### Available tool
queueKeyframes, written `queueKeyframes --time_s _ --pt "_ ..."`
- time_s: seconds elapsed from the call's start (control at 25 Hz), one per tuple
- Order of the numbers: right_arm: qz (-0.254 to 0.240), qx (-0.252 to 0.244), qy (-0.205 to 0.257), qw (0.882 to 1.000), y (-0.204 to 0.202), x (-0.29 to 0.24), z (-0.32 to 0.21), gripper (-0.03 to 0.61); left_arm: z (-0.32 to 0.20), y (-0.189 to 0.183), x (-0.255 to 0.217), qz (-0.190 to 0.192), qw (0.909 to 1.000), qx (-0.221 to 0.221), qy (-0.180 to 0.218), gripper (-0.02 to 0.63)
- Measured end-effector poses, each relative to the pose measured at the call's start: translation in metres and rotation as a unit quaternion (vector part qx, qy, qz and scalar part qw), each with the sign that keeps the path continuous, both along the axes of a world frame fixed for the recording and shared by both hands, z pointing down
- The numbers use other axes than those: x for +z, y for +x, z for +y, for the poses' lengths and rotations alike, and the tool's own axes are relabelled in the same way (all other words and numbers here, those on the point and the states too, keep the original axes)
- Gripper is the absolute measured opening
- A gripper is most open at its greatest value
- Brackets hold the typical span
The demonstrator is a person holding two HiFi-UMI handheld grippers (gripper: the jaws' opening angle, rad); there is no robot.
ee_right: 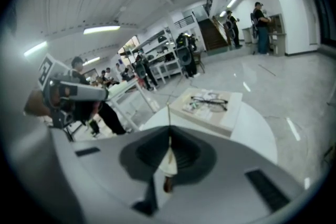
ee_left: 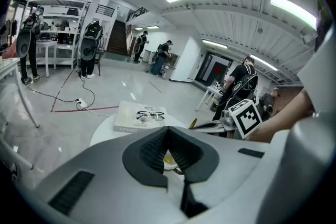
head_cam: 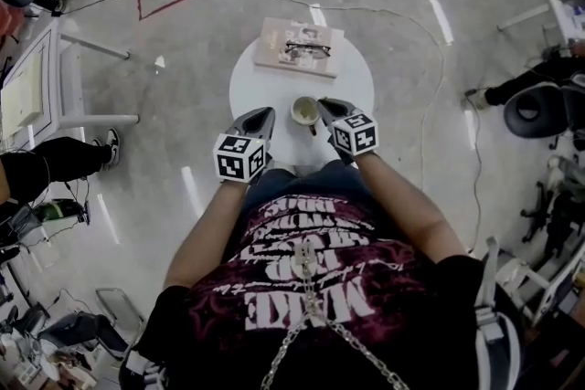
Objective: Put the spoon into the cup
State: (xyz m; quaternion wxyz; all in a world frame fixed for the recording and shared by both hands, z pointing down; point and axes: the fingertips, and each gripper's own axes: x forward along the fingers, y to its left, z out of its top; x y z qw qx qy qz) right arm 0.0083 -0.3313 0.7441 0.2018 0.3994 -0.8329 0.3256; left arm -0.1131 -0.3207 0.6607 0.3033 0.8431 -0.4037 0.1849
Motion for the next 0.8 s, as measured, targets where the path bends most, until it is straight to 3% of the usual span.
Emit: queueKeyframes --time_s 0.2,0.52,0.8 --pt "-0.009 0.006 -0.037 0.999 0.006 0.017 0.007 0.035 0.005 0.007 -0.005 -0.003 1.0 0.003 -0.009 0.028" --pt "0.018 -0.052 -0.049 0.997 0.003 0.032 0.012 0.037 0.014 0.013 -0.01 -0.006 0.9997 -0.022 -0.014 0.028" --pt "0.035 -0.075 -0.069 0.994 0.005 0.034 0.012 0.038 0.021 0.01 -0.017 -0.006 0.9988 -0.049 -0.008 0.028"
